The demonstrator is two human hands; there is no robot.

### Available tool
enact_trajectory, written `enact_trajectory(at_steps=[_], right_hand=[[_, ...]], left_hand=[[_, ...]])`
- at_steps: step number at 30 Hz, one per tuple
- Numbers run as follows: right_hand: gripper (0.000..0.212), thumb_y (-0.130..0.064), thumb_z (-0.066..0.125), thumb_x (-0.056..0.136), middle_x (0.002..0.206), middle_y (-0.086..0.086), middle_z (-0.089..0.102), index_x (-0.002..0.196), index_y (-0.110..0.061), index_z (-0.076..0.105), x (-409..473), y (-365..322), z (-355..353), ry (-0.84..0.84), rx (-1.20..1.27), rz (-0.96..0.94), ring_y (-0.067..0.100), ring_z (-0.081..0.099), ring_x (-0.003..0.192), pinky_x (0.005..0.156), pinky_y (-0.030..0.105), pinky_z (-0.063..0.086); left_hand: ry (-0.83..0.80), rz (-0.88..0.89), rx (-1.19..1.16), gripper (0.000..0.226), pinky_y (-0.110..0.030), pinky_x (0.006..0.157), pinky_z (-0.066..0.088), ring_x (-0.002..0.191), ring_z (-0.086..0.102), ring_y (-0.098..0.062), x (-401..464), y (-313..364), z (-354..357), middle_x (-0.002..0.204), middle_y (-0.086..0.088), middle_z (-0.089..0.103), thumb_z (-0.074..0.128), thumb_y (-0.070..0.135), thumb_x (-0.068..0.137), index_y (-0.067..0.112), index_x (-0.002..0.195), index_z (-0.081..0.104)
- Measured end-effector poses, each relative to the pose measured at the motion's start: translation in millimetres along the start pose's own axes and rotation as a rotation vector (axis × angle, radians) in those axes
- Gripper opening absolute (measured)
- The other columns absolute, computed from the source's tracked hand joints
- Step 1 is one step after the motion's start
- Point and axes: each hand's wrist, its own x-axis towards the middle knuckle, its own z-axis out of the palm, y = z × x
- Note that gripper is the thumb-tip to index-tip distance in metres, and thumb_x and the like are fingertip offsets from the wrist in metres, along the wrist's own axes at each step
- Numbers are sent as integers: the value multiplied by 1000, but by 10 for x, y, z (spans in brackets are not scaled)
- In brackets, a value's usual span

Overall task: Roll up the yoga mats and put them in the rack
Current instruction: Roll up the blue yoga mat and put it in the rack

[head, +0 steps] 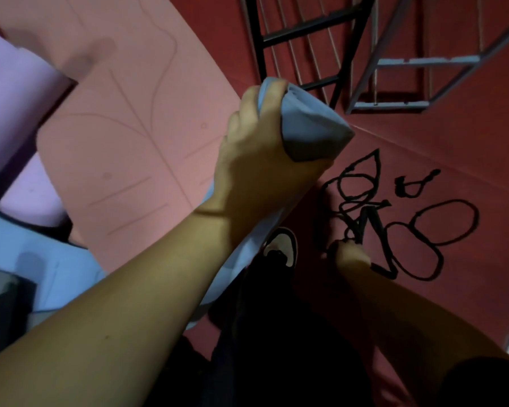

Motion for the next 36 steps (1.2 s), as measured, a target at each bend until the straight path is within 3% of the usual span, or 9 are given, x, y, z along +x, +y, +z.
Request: enact_trajectory(at_steps=[2,5,10,14,19,23,27,30,36], right_hand=[[57,-52,66,86,137,10,50,133,-21,57,-10,2,3,-12,-32,-13,35,44,129,100,46,45],[38,-36,64,82,113,5,62,114,-16,64,-168,-121,-148,145,-2,-100,29,55,114,89,37,46],[25,-26,60,90,96,12,63,107,-8,55,-763,-517,-806,250,504,-260,27,60,85,67,31,39],[6,-17,58,92,78,1,56,88,-16,54,-1438,-873,-1422,376,778,-445,8,53,65,61,22,40],[5,-22,60,93,92,3,68,95,-18,62,-2453,-1427,-2079,533,755,-765,13,57,82,71,32,41],[12,-32,58,94,81,0,62,89,-21,62,-3175,-1893,-2300,563,589,-935,15,55,75,74,36,45],[14,-35,55,97,93,2,61,94,-23,62,-3925,-2312,-2341,582,221,-1081,20,57,88,76,33,43],[25,-34,50,100,101,5,66,109,-17,65,-4438,-2534,-2227,505,-67,-1191,24,60,95,85,42,48],[26,-37,45,103,104,-15,70,120,-34,64,-5055,-2806,-2053,313,-418,-1237,2,64,96,91,38,52]], left_hand=[[-14,-4,-34,88,-42,89,50,105,57,-23,6,-35,-56,123,-3,53,77,56,62,12,133,48],[-16,-8,-58,89,-42,92,49,107,56,-22,-35,-40,-178,125,-3,53,77,54,61,11,133,47],[40,-40,-23,95,-39,95,48,112,54,-18,-296,47,-525,125,-3,52,84,49,57,7,134,47],[-23,-112,-137,110,-36,106,42,127,45,-17,-632,63,-928,140,0,43,89,50,50,12,140,40],[18,-118,-137,110,-20,103,31,127,39,-7,-1237,92,-1582,141,5,40,81,58,49,14,140,38],[70,-135,-134,109,-24,109,30,131,41,-16,-1730,-41,-1989,144,0,41,86,54,52,15,140,37],[124,-158,-150,109,-22,112,26,136,37,-14,-2256,-166,-2307,149,0,37,96,40,54,15,142,36],[161,-147,-157,109,-24,114,29,137,35,-11,-2616,-262,-2479,150,0,34,93,45,55,20,142,33],[232,-126,-155,108,-9,96,26,123,14,26,-3025,-359,-2662,156,9,0,96,37,55,14,143,37]])
